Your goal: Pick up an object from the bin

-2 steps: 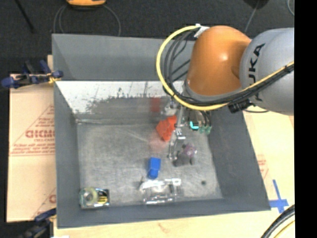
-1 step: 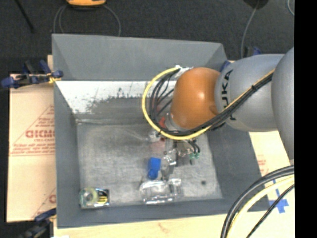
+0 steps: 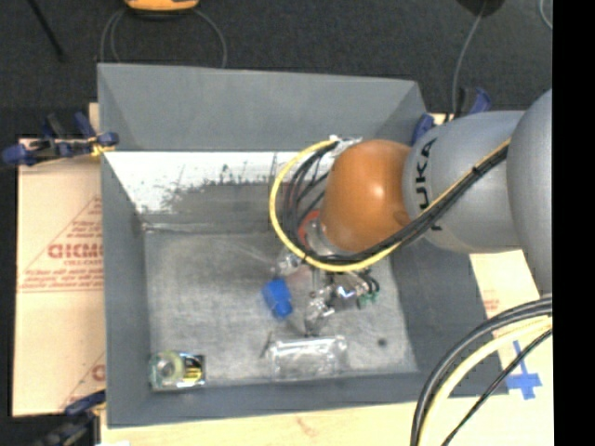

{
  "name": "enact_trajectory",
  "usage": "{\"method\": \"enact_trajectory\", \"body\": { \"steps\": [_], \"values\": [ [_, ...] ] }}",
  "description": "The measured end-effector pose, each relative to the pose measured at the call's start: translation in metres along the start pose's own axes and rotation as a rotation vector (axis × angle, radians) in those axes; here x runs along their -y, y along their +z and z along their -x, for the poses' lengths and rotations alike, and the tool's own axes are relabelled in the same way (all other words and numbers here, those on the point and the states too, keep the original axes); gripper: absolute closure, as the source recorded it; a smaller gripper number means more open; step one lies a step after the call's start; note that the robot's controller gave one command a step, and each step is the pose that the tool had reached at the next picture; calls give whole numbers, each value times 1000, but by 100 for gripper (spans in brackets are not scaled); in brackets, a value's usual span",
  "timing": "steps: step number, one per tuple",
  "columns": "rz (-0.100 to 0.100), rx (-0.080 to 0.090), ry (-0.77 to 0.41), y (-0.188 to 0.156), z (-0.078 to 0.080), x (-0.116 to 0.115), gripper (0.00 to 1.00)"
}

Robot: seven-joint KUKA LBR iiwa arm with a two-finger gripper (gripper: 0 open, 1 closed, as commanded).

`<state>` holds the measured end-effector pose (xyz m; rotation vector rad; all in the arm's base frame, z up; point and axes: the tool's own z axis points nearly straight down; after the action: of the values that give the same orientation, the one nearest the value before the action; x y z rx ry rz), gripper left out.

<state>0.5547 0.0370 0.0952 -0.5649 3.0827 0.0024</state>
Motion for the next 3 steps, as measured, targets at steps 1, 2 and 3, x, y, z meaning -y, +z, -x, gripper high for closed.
{"method": "enact_trajectory", "body": {
  "steps": [1, 2, 3],
  "values": [
    [-2, 0, -172, -2, 14, -30, 0],
    [-1, 0, -151, 23, 58, 18, 0],
    [-8, 10, -587, 20, 28, -8, 0]
  ]
}}
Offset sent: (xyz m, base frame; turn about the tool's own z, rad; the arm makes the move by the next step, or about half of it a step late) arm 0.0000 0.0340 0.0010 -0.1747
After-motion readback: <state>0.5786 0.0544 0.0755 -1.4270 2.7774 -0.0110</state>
